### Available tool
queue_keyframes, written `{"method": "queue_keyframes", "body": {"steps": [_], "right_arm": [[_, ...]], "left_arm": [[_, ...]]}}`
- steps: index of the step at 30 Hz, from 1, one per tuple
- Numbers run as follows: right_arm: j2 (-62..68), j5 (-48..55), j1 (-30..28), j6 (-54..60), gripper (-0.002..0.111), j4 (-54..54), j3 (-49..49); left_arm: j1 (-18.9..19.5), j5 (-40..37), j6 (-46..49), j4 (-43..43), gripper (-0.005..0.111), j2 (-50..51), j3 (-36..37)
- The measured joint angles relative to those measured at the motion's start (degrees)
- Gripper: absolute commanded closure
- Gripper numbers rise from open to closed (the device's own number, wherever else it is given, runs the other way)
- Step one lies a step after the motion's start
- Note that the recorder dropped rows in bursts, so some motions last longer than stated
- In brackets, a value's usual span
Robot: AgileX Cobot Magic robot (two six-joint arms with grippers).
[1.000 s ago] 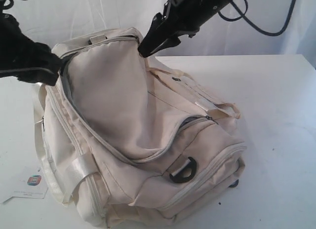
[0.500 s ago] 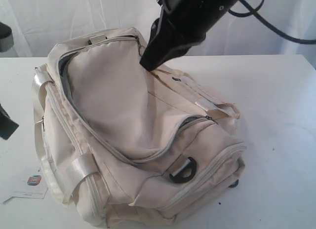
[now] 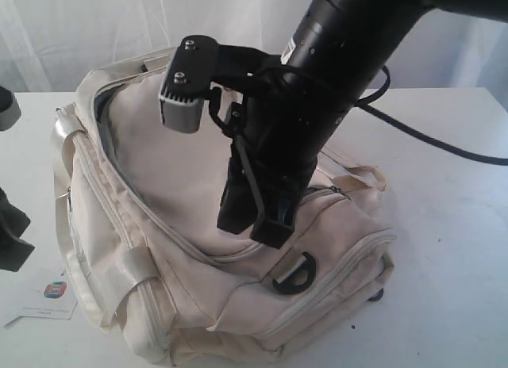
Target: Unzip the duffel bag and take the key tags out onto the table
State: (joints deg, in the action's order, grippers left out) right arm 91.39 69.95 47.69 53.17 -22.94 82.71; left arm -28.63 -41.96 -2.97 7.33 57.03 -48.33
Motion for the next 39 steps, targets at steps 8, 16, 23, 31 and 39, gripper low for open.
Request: {"method": "queue_keyframes", "body": {"steps": [8, 16, 23, 31, 39], "right_arm": [[3.0, -1.8, 1.6, -0.5, 0.048, 3.0, 0.0], [7.8, -4.6, 2.0, -2.3, 0.053, 4.3, 0.0], [9.2, -5.5, 2.0, -6.6, 0.108, 5.5, 0.0], [8.8, -12.8, 2.0, -14.9, 0.108, 12.0, 0.0], [5.3, -18.8, -0.5, -25.6, 0.108, 23.7, 4.3]], "left_arm": [[0.0, 1.5, 0.7, -1.8, 0.106, 0.0, 0.5], [0.0, 1.9, 3.0, -3.3, 0.106, 0.0, 0.5], [0.0, 2.0, 3.0, -3.3, 0.106, 0.0, 0.5], [0.0, 2.3, 3.0, -3.3, 0.106, 0.0, 0.5], [0.0, 2.6, 3.3, -3.3, 0.106, 0.0, 0.7]]}}
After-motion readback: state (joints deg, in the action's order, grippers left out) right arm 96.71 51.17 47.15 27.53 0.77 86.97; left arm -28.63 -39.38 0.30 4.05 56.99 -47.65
